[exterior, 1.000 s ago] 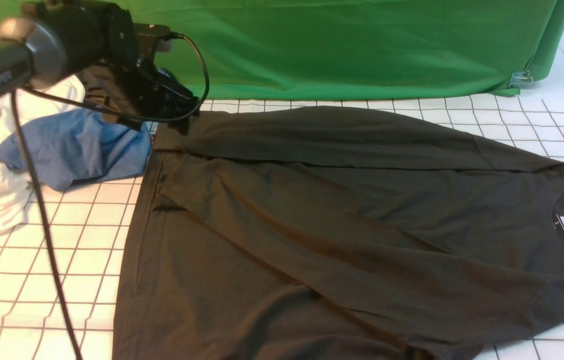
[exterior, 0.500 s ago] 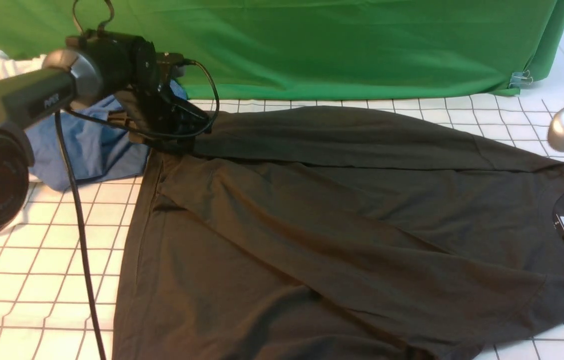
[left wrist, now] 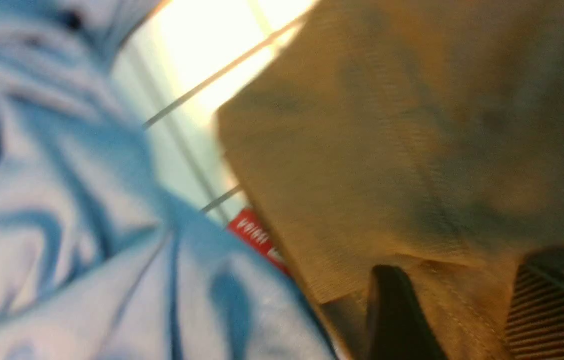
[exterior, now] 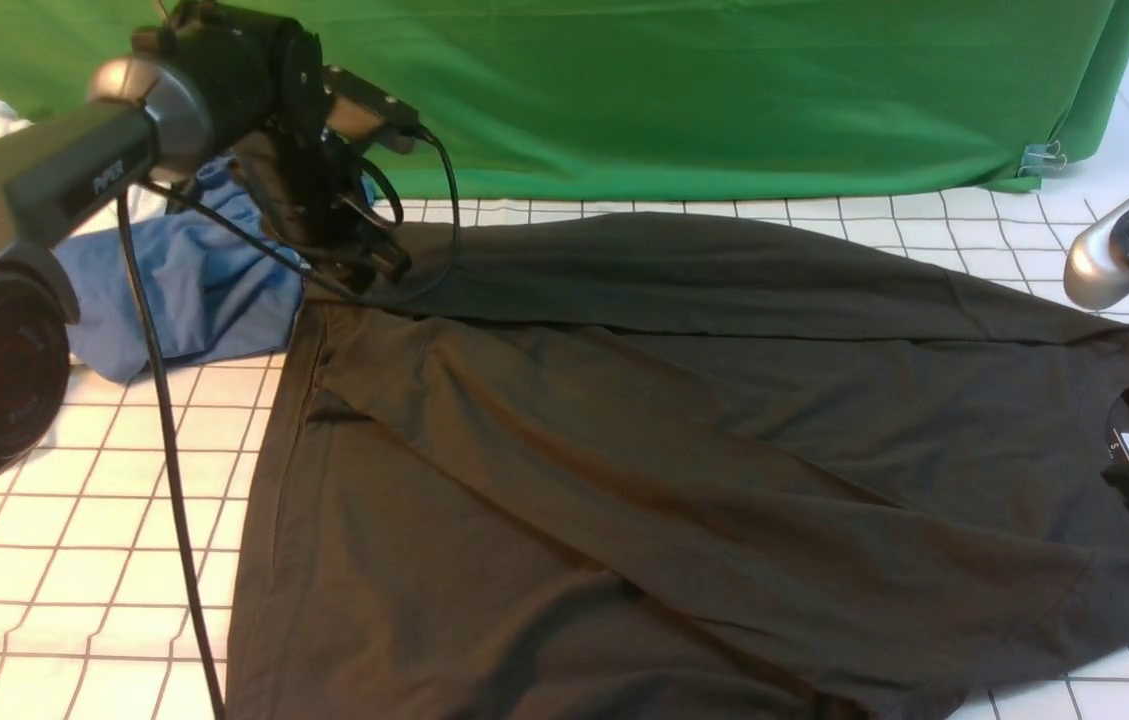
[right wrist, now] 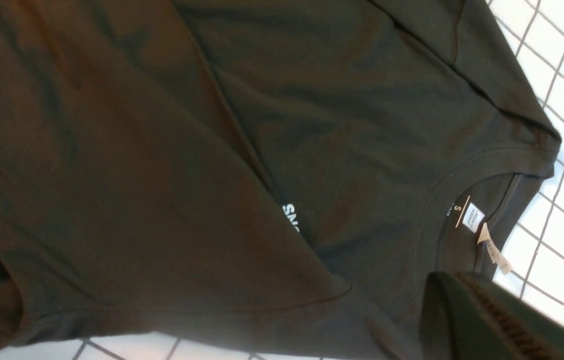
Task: Fold a long-sleeved shirt over a white checkered tablecloth.
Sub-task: 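Grab the top left corner of the dark shirt with the left gripper, then fold the left side of the dark shirt inward over its body with the left gripper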
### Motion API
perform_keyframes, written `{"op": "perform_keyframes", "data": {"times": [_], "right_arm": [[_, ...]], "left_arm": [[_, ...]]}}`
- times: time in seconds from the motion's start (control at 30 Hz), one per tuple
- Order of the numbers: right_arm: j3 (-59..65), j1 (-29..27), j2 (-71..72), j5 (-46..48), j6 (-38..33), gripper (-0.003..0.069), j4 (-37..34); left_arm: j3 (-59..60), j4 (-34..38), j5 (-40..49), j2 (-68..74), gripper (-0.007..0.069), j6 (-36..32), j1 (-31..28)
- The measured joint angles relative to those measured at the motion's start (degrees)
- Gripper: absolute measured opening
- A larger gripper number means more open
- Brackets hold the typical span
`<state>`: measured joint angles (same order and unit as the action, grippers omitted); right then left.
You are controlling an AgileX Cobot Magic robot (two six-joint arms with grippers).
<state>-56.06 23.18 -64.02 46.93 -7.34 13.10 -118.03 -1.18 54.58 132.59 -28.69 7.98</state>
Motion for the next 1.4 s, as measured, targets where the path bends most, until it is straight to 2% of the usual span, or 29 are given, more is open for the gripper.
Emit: {"op": "perform_keyframes", "data": {"times": [0.1, 0.17, 0.33, 0.43, 0.6, 0.77, 0.87, 1.4], "right_arm": [[0.0, 0.0, 0.0, 0.0, 0.0, 0.0011, 0.1], [0.0, 0.0, 0.0, -0.2, 0.0, 0.0011, 0.1], [0.0, 0.0, 0.0, -0.2, 0.0, 0.0011, 0.1], [0.0, 0.0, 0.0, -0.5, 0.0, 0.0011, 0.3], [0.0, 0.0, 0.0, -0.9, 0.0, 0.0011, 0.6], [0.0, 0.0, 0.0, -1.1, 0.0, 0.0011, 0.6], [0.0, 0.0, 0.0, -1.1, 0.0, 0.0011, 0.6], [0.0, 0.0, 0.0, -1.1, 0.0, 0.0011, 0.7]], "left_arm": [[0.0, 1.9, 0.3, 0.4, 0.0392, -8.5, -0.1], [0.0, 2.6, -1.0, 1.0, 0.0442, -11.1, -0.5], [0.0, 2.7, -3.7, 2.3, 0.0459, -12.3, -1.1], [0.0, 3.4, -4.5, 3.4, 0.0426, -13.2, -1.2], [0.0, 4.3, -5.9, 4.1, 0.0277, -13.6, -1.2], [0.0, 5.3, -5.9, 4.2, 0.0083, -13.6, -1.2], [-0.1, 5.5, -5.9, 4.2, 0.0001, -13.5, -1.2], [-0.3, 5.9, -0.7, -1.0, -0.0011, -13.6, -1.2]]}}
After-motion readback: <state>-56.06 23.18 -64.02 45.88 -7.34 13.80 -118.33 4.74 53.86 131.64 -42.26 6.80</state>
